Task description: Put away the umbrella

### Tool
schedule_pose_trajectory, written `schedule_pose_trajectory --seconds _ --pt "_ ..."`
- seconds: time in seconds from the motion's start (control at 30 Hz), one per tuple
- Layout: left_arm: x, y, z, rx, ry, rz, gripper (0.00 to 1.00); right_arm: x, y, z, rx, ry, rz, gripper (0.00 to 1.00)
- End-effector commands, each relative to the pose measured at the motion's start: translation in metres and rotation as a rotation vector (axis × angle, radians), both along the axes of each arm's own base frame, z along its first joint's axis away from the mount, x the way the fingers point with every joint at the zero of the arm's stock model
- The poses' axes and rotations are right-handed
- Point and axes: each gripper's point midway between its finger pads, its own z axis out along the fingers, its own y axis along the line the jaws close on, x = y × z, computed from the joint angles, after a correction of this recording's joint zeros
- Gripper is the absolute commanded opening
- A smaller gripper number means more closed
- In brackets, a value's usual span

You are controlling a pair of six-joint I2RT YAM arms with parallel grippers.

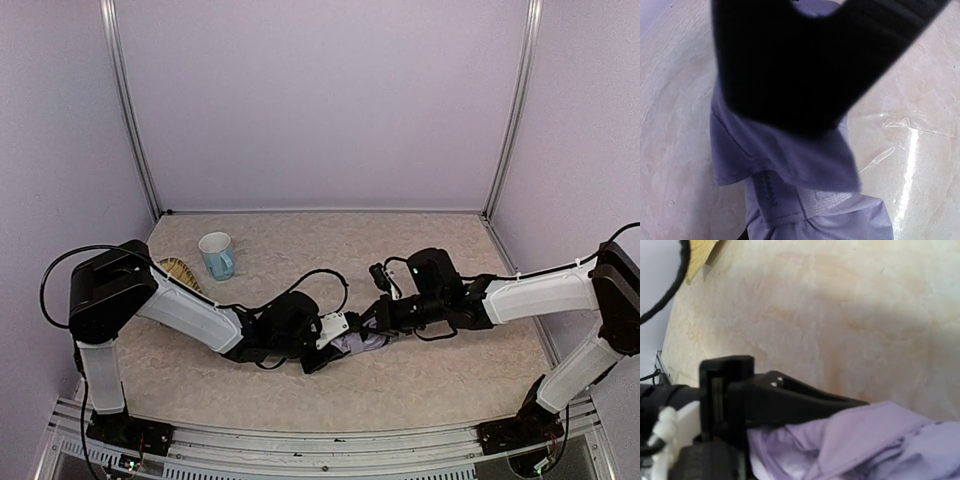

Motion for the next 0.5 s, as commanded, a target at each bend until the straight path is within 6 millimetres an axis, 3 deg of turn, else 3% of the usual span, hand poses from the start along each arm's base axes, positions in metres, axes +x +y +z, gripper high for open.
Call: schedule_pose_trajectory --seconds 0.0,0.27,0.47 --pt "-0.023 0.054 -0.077 0.259 0.159 0.018 0.0 0.005 0.024 0.069 0.173 -0.128 0.092 0.0" --pt "-0.012 0.053 -0.079 0.184 0.243 0.046 0.0 -0.012 0.018 0.07 0.203 -0.099 0.081 0.0" --pt "0.001 0.059 -0.083 0.162 0.295 0.08 0.0 -0.038 0.017 0.019 0.17 0.015 0.106 0.0"
